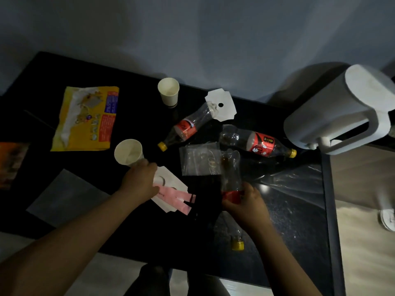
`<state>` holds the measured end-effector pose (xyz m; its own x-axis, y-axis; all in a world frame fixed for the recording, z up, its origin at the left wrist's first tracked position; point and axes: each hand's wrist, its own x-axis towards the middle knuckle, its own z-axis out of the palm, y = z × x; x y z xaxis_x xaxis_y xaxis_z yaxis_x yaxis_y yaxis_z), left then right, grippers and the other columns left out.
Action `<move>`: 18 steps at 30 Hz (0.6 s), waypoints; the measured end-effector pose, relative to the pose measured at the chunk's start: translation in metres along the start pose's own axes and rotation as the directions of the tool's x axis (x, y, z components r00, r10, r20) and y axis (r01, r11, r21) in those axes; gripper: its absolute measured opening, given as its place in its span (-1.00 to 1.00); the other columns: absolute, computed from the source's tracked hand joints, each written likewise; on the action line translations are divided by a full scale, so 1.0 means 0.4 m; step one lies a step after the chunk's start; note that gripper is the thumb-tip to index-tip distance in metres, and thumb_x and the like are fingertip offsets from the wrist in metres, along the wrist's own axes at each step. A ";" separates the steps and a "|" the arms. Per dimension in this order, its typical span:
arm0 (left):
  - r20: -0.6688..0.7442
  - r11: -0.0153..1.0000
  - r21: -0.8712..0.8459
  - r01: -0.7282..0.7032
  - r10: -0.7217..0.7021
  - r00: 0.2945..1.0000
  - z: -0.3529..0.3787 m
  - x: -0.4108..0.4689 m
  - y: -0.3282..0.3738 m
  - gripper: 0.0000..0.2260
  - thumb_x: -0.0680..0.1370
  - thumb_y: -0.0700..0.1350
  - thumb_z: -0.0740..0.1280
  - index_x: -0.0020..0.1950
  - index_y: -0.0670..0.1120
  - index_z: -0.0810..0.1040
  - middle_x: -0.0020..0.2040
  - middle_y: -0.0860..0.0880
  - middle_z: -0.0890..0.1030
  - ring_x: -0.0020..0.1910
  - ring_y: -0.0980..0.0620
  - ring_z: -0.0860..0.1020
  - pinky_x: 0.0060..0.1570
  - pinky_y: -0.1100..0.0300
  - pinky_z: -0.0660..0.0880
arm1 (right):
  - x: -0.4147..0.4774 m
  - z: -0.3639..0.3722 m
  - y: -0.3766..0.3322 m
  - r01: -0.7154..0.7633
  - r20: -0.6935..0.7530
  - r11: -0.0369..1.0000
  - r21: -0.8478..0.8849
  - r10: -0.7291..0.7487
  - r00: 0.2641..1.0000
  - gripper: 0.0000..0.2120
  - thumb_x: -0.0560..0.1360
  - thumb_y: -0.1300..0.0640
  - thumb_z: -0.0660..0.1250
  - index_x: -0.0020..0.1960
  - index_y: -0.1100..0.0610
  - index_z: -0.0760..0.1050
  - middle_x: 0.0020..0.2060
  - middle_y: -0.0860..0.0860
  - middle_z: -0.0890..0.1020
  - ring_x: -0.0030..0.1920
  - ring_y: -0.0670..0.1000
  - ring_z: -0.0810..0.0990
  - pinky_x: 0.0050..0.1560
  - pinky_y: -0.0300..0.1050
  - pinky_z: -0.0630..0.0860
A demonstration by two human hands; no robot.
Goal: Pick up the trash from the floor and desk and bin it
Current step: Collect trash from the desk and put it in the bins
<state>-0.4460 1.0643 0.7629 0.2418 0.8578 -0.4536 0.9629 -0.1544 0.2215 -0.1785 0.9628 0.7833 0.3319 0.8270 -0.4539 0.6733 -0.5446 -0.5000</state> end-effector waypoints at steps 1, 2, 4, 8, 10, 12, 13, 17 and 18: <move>-0.008 0.997 0.032 -0.063 0.064 0.998 0.001 0.002 0.004 -0.41 0.38 0.04 0.47 0.34 -0.08 0.37 0.27 -0.10 0.37 0.27 -0.11 0.36 0.24 0.04 0.37 | 0.001 0.001 -0.002 -0.007 0.005 1.000 0.002 0.007 1.000 -0.38 0.29 -0.12 0.48 0.26 0.05 0.38 0.10 0.01 0.48 0.01 0.00 0.53 -0.04 -0.06 0.55; 0.004 0.989 0.054 -0.140 0.140 0.990 0.002 0.004 0.008 -0.34 0.36 0.06 0.47 0.39 -0.05 0.32 0.31 -0.07 0.33 0.30 -0.10 0.32 0.28 0.05 0.33 | 0.002 0.002 -0.004 -0.013 0.006 1.000 0.003 0.013 1.000 -0.39 0.30 -0.12 0.48 0.25 0.05 0.38 0.10 0.01 0.49 0.01 0.01 0.54 -0.02 -0.01 0.57; 0.074 0.961 0.067 -0.269 0.264 0.962 0.007 0.008 0.015 -0.22 0.34 0.08 0.48 0.48 -0.02 0.22 0.39 -0.02 0.25 0.35 -0.06 0.26 0.32 0.08 0.28 | 0.004 0.004 -0.008 -0.025 0.002 1.000 0.007 0.025 1.000 -0.41 0.30 -0.10 0.48 0.23 0.07 0.39 0.09 0.02 0.50 0.01 0.02 0.54 -0.01 0.02 0.58; 0.261 0.916 0.147 -0.374 0.329 0.908 0.019 0.025 0.023 -0.06 0.29 0.10 0.52 0.54 0.04 0.07 0.53 0.05 0.03 0.50 -0.02 0.02 0.46 -0.01 0.04 | 0.004 0.011 -0.014 -0.041 -0.015 0.999 0.015 0.042 0.999 -0.41 0.31 -0.09 0.47 0.24 0.08 0.38 0.09 0.04 0.51 0.01 0.04 0.55 -0.01 0.06 0.59; 0.341 0.897 0.195 -0.396 0.316 0.885 0.024 0.041 0.020 -0.01 0.28 0.12 0.53 0.55 0.06 0.01 0.56 0.03 -0.03 0.53 -0.05 -0.09 0.49 -0.09 -0.08 | 0.001 0.014 -0.013 -0.047 -0.031 0.999 0.017 0.047 0.998 -0.40 0.30 -0.10 0.47 0.25 0.08 0.38 0.09 0.03 0.51 0.01 0.04 0.54 -0.02 0.04 0.58; 0.395 0.879 0.244 -0.410 0.295 0.870 0.032 0.054 0.013 0.03 0.27 0.11 0.54 0.55 0.05 -0.03 0.56 -0.01 -0.07 0.53 -0.09 -0.14 0.49 -0.15 -0.16 | -0.002 0.018 -0.010 -0.045 -0.042 0.999 0.018 0.046 0.998 -0.39 0.29 -0.11 0.48 0.25 0.07 0.38 0.09 0.03 0.50 0.00 0.03 0.54 -0.03 0.01 0.58; 0.404 0.868 0.265 -0.419 0.294 0.866 0.036 0.059 0.011 0.03 0.27 0.12 0.54 0.55 0.05 -0.03 0.56 -0.03 -0.07 0.53 -0.11 -0.13 0.48 -0.17 -0.17 | -0.003 0.019 -0.007 -0.047 -0.044 0.999 0.021 0.048 0.998 -0.39 0.29 -0.11 0.49 0.25 0.07 0.39 0.09 0.03 0.50 0.00 0.04 0.54 -0.03 0.01 0.57; 0.343 0.844 0.301 -0.444 0.339 0.876 0.054 0.065 0.013 -0.01 0.25 0.15 0.53 0.52 0.02 0.05 0.46 -0.07 0.10 0.46 -0.11 0.06 0.46 -0.18 -0.07 | -0.004 0.022 0.006 -0.061 -0.058 0.997 0.040 0.063 0.996 -0.39 0.29 -0.12 0.50 0.24 0.06 0.39 0.08 0.03 0.50 -0.01 0.02 0.53 -0.06 -0.03 0.55; 0.327 0.842 0.302 -0.446 0.349 0.879 0.057 0.066 0.016 -0.01 0.23 0.17 0.52 0.51 0.01 0.07 0.41 -0.06 0.14 0.42 -0.10 0.11 0.45 -0.16 -0.01 | -0.004 0.022 0.011 -0.064 -0.061 0.997 0.043 0.067 0.996 -0.39 0.29 -0.13 0.50 0.23 0.06 0.39 0.07 0.03 0.50 -0.02 0.02 0.53 -0.09 -0.05 0.54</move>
<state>-0.4309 1.0749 0.7327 0.5874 0.5397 -0.6031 0.7394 -0.6609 0.1287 -0.1819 0.9580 0.7753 0.4160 0.7955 -0.4405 0.6213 -0.6024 -0.5012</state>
